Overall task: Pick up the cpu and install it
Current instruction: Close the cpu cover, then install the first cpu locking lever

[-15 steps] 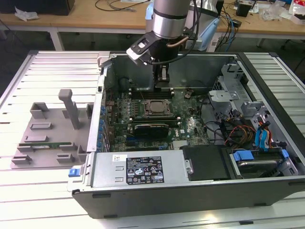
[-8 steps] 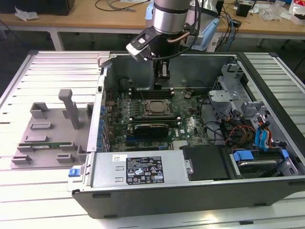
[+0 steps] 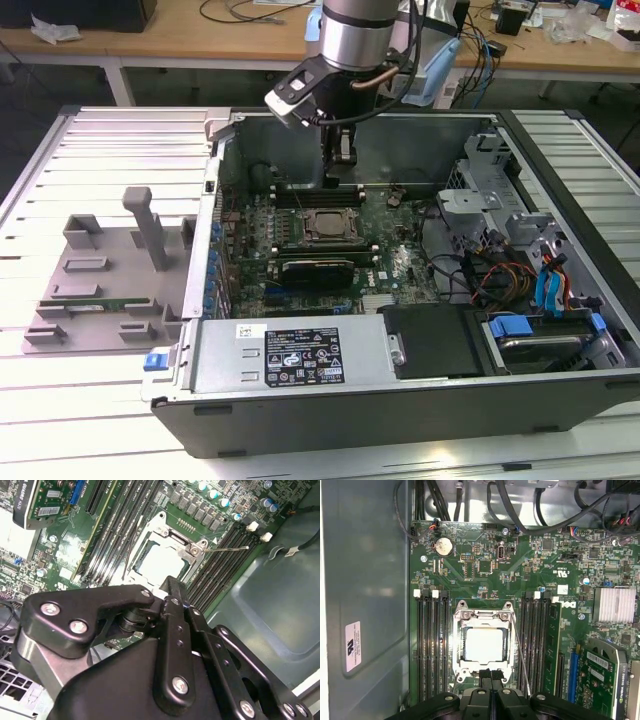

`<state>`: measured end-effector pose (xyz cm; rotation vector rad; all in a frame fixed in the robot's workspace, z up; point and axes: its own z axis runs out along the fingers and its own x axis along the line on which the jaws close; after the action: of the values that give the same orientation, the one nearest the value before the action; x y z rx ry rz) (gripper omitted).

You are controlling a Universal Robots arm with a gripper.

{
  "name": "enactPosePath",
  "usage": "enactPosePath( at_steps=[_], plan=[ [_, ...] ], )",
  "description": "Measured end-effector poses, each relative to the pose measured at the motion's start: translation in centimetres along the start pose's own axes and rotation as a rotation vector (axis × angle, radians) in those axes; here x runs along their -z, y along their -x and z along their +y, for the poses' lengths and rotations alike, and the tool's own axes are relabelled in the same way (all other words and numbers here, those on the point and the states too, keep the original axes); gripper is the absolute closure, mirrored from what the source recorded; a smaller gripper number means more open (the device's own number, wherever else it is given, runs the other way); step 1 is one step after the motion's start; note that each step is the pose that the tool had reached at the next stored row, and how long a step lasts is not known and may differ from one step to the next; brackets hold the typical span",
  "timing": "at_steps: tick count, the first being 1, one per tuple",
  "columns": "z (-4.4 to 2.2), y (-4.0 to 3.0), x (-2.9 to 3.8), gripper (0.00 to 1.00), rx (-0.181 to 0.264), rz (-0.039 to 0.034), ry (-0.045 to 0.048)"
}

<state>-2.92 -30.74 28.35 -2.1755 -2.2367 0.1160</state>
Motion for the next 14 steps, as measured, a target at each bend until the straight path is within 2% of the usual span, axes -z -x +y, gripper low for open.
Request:
enactPosePath(
  at_steps=[7,10,14],
  plan=[
    [0.0,0.0,0.04,0.89,0.007,-0.0005,0.0002],
    [0.0,0.0,0.04,0.89,0.064,-0.0044,0.0024],
    [0.0,0.0,0.04,0.89,0.177,-0.0119,0.0067]
  ],
)
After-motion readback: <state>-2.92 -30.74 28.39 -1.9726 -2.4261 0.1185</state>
